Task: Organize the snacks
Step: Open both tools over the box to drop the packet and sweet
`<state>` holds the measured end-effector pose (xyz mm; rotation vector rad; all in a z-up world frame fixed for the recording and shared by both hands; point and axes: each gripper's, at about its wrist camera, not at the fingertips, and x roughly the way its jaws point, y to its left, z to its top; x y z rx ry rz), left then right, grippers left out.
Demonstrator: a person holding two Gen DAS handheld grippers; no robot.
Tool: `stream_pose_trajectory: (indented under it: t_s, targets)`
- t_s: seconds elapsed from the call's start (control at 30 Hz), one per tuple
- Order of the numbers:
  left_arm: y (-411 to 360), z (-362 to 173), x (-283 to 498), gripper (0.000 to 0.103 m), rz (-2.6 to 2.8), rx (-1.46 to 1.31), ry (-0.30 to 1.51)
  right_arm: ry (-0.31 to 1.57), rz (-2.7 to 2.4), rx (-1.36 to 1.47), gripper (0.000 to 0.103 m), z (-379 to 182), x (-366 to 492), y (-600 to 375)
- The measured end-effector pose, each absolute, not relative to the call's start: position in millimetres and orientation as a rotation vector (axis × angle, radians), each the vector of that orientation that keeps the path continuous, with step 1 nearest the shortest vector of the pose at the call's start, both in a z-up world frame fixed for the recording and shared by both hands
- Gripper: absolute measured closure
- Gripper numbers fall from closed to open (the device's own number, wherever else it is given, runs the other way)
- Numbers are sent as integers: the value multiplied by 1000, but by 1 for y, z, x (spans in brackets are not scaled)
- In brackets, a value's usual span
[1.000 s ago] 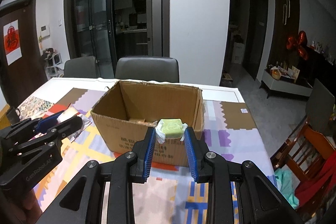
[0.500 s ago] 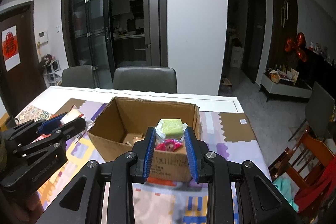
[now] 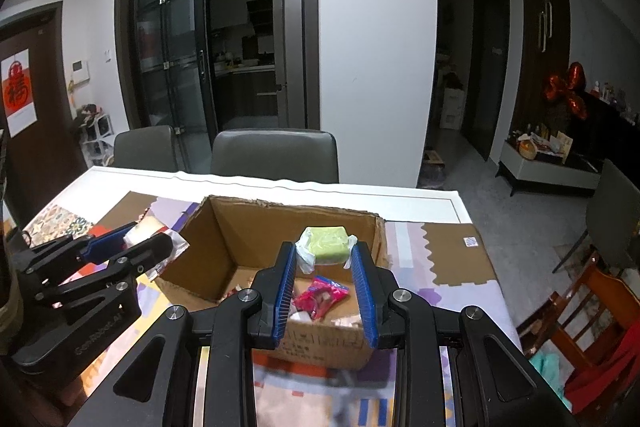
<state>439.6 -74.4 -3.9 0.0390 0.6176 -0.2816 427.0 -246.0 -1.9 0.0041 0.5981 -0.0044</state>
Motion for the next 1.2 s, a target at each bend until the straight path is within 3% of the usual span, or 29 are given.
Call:
stream_pose_trajectory:
  t_s: [0.87, 1.0, 1.13, 1.2]
  targets:
    - [-93, -34, 484, 67, -254, 73, 682, 661, 45, 23, 71, -40, 492, -257]
    - [-91, -32, 481, 47, -228, 79, 673, 646, 35, 11, 55, -38, 489, -257]
    - [-88, -30, 478, 42, -208, 78, 671, 622, 21, 15, 32, -33, 486, -260]
    - [-85, -28, 476, 40, -202, 77, 665, 619, 14, 14, 27, -31, 485, -260]
